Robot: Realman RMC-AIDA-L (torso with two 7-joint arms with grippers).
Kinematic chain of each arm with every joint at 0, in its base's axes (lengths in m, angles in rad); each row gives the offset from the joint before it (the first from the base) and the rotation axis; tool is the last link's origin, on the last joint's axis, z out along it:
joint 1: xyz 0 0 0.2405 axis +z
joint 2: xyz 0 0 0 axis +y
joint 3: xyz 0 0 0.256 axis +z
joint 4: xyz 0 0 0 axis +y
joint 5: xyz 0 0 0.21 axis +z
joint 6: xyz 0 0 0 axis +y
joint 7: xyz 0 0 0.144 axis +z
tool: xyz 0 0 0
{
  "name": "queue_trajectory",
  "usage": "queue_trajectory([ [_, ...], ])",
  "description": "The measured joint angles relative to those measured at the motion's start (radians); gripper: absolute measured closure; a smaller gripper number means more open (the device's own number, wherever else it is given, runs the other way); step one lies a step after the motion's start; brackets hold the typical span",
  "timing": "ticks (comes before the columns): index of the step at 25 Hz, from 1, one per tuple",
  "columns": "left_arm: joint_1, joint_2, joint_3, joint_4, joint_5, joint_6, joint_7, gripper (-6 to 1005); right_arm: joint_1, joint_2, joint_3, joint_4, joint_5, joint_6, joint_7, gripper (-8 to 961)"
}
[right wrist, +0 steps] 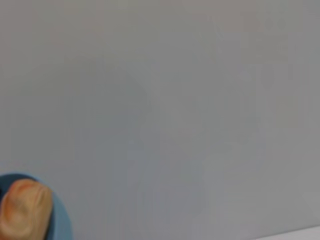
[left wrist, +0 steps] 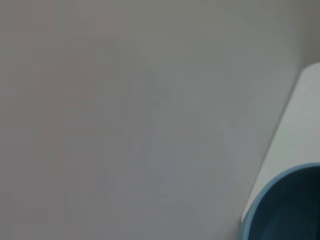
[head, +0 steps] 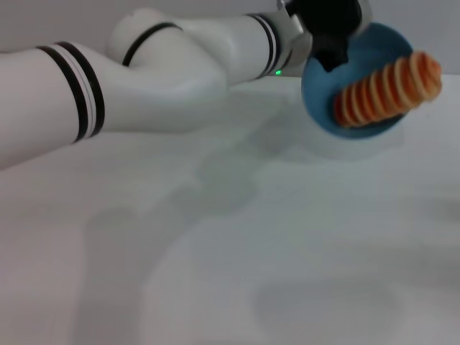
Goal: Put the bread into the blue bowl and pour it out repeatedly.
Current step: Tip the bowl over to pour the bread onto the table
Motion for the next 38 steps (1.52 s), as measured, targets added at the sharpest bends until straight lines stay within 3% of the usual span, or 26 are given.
queue_trajectory([
  [5, 0.013, -0.003, 0.098, 0.006, 0.072, -0.033, 0.076, 999, 0.0, -0.001, 0.024, 0.022, 0.009, 0.018, -0.016, 475],
  [13, 0.029, -0.003, 0.092, 0.001, 0.073, -0.057, 0.088, 1000, 0.017, -0.004, 0.025, 0.039, 0.013, 0.03, -0.01, 474],
  [17, 0.055, -0.003, 0.099, 0.005, 0.075, -0.09, 0.172, 999, 0.024, -0.003, 0.024, 0.05, 0.014, 0.057, -0.013, 474],
  [27, 0.121, -0.003, 0.06, 0.036, 0.071, -0.217, 0.373, 1000, 0.031, -0.001, 0.025, 0.072, 0.032, 0.074, -0.009, 474],
  [38, 0.231, -0.003, 0.098, 0.06, 0.065, -0.43, 0.531, 1000, 0.053, 0.0, 0.025, 0.085, 0.052, 0.088, -0.016, 475],
])
